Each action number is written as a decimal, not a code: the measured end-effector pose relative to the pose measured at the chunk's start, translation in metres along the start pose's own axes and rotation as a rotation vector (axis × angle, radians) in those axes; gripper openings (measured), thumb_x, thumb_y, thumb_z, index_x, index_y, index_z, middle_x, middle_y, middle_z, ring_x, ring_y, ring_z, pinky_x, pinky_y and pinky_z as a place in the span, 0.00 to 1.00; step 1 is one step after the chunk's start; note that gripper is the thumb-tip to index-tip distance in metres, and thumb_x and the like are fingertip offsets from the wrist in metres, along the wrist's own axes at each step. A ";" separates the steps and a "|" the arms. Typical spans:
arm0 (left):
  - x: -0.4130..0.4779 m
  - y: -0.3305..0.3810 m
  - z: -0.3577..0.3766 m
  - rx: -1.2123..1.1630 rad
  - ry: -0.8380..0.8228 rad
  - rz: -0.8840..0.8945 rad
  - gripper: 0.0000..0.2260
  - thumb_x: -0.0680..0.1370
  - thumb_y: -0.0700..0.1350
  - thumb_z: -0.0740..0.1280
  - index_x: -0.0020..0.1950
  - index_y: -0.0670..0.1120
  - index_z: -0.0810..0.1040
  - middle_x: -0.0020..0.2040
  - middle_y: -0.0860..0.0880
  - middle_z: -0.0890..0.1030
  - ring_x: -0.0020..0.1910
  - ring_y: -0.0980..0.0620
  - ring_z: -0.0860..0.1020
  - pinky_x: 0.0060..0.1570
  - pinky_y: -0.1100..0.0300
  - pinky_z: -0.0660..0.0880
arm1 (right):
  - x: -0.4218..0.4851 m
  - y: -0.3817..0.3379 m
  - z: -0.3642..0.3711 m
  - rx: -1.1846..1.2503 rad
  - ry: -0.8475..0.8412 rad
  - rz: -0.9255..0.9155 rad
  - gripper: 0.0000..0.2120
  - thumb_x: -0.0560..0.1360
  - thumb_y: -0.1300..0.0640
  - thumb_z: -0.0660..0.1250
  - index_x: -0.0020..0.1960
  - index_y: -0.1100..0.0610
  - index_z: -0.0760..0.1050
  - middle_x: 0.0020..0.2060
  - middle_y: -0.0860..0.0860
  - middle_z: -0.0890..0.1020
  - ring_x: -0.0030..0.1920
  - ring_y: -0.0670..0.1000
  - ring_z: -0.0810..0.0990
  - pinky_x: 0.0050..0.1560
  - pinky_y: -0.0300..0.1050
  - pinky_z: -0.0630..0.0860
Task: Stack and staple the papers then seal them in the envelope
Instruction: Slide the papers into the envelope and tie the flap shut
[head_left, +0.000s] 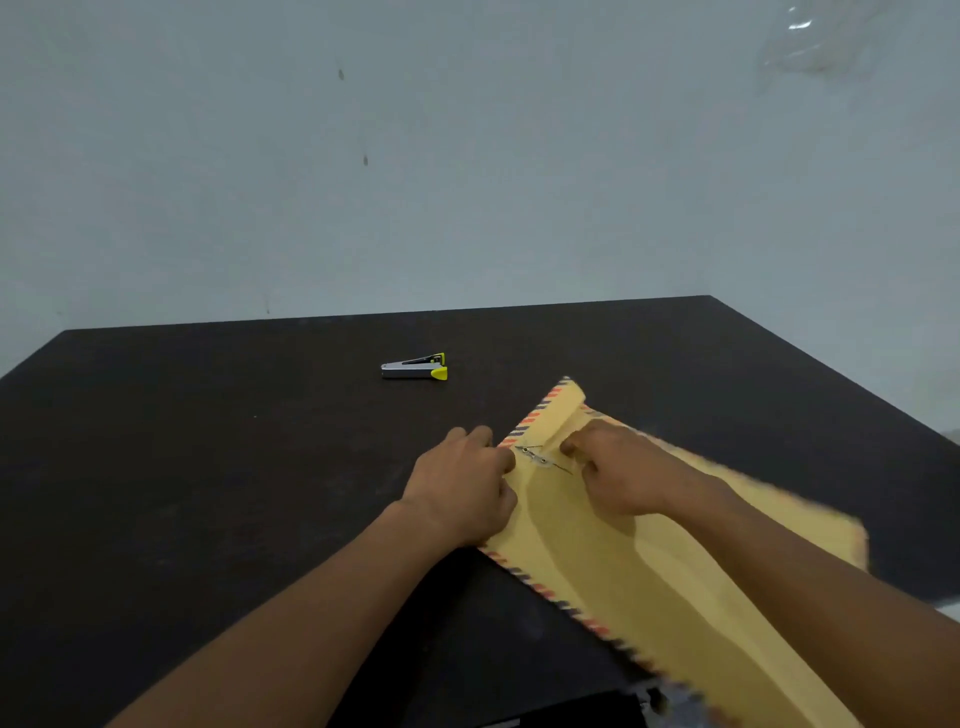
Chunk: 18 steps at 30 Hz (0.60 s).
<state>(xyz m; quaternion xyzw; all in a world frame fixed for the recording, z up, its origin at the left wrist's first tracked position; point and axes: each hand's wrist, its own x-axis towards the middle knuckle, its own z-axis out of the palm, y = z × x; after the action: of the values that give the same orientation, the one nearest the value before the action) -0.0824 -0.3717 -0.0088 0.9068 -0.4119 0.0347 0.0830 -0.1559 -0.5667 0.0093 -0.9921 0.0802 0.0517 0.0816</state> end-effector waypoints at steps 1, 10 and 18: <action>-0.001 0.000 -0.002 -0.021 -0.011 0.009 0.16 0.78 0.52 0.60 0.61 0.51 0.80 0.55 0.49 0.75 0.55 0.47 0.75 0.49 0.52 0.76 | 0.004 0.001 0.000 0.050 -0.020 -0.011 0.22 0.78 0.63 0.56 0.70 0.54 0.71 0.68 0.52 0.73 0.68 0.53 0.71 0.69 0.46 0.68; -0.017 -0.016 -0.009 -0.243 -0.091 0.126 0.16 0.77 0.54 0.62 0.61 0.56 0.82 0.57 0.57 0.76 0.57 0.56 0.71 0.58 0.53 0.74 | 0.003 0.008 0.006 0.113 0.002 -0.032 0.21 0.80 0.58 0.59 0.70 0.44 0.70 0.71 0.43 0.67 0.73 0.49 0.64 0.71 0.58 0.64; -0.037 -0.020 -0.009 -0.035 -0.185 0.229 0.44 0.66 0.80 0.59 0.78 0.59 0.62 0.75 0.56 0.60 0.72 0.55 0.60 0.71 0.55 0.62 | -0.054 0.044 0.011 0.169 0.020 -0.108 0.21 0.73 0.36 0.65 0.63 0.40 0.73 0.65 0.39 0.70 0.68 0.43 0.67 0.71 0.54 0.63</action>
<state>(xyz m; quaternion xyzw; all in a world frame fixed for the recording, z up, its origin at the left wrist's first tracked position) -0.0919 -0.3302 -0.0076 0.8515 -0.5192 -0.0470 0.0559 -0.2173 -0.5997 -0.0021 -0.9850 0.0317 0.0301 0.1669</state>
